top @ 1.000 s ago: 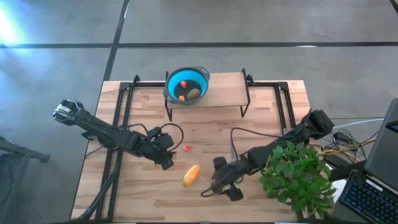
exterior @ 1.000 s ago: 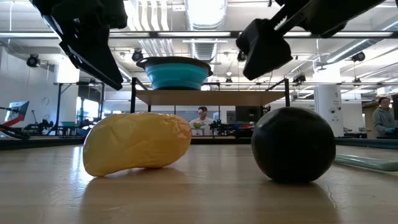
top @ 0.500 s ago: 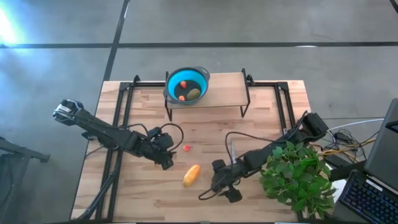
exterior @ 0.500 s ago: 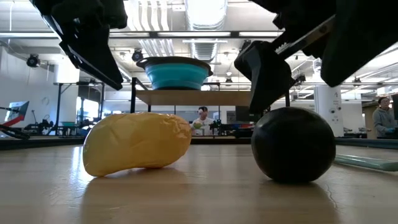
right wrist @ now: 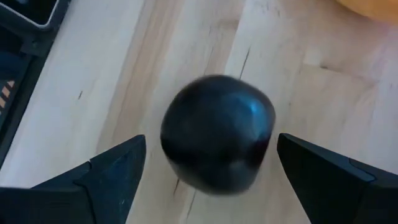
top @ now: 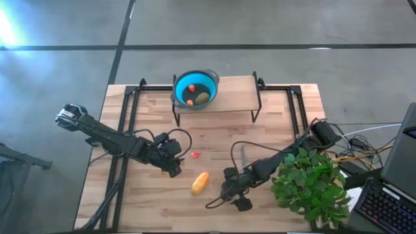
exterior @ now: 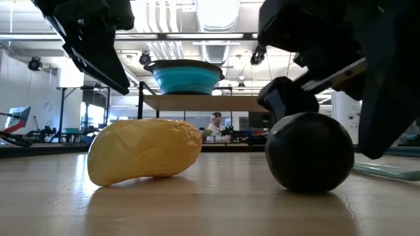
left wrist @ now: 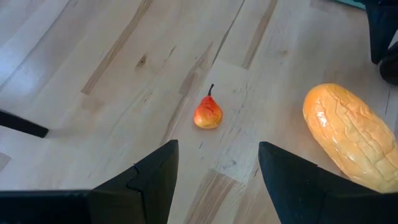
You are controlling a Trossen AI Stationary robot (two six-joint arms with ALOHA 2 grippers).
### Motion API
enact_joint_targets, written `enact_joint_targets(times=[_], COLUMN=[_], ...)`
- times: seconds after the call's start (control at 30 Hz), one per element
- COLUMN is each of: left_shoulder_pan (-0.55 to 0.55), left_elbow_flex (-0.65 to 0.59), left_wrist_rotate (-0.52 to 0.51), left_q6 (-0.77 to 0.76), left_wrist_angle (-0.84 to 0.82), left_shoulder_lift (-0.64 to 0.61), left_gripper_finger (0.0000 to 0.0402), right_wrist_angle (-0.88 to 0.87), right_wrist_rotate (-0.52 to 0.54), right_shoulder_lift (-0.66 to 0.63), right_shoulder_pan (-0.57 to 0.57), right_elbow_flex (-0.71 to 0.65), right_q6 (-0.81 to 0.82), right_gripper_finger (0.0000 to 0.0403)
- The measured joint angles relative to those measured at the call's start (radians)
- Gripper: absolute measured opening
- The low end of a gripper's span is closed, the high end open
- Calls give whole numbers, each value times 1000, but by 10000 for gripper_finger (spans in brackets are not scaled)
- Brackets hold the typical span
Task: Pick & Place Fruit
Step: Put the purple plum in the blue strainer bowl on the shelf
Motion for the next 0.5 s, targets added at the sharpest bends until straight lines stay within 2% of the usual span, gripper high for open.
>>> enact_joint_targets(times=[0.5], left_shoulder_pan=[0], left_elbow_flex=[-1], left_wrist_rotate=[5], left_q6=[4], left_wrist_angle=[-1], left_shoulder_lift=[0], left_gripper_finger=[227], right_wrist_angle=[6], right_wrist_rotate=[27], right_shoulder_lift=[72], right_shoulder_pan=[0], right_elbow_flex=[50], right_q6=[61], right_gripper_finger=[296])
